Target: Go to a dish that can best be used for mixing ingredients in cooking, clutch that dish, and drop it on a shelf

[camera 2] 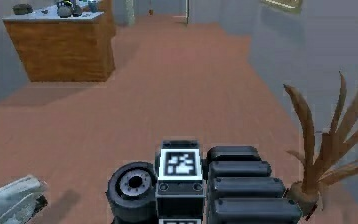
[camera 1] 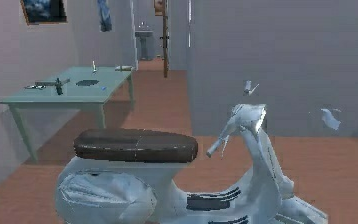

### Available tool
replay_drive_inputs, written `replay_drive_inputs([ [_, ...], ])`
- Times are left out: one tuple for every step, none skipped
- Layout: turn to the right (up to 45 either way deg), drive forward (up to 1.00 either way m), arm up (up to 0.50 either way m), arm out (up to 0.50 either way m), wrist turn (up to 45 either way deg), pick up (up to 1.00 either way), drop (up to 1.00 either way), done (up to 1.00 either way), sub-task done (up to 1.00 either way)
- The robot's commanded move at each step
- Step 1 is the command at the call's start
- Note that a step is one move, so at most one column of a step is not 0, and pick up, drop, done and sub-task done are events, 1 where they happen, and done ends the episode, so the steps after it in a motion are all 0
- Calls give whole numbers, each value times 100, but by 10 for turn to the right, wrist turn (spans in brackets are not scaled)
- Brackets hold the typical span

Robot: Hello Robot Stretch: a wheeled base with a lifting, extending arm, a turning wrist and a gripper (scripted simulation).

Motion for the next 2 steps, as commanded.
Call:
replay_drive_inputs([
  [-450, 0, 0, 0, 0, 0, 0, 0, 0],
  [-450, 0, 0, 0, 0, 0, 0, 0, 0],
])
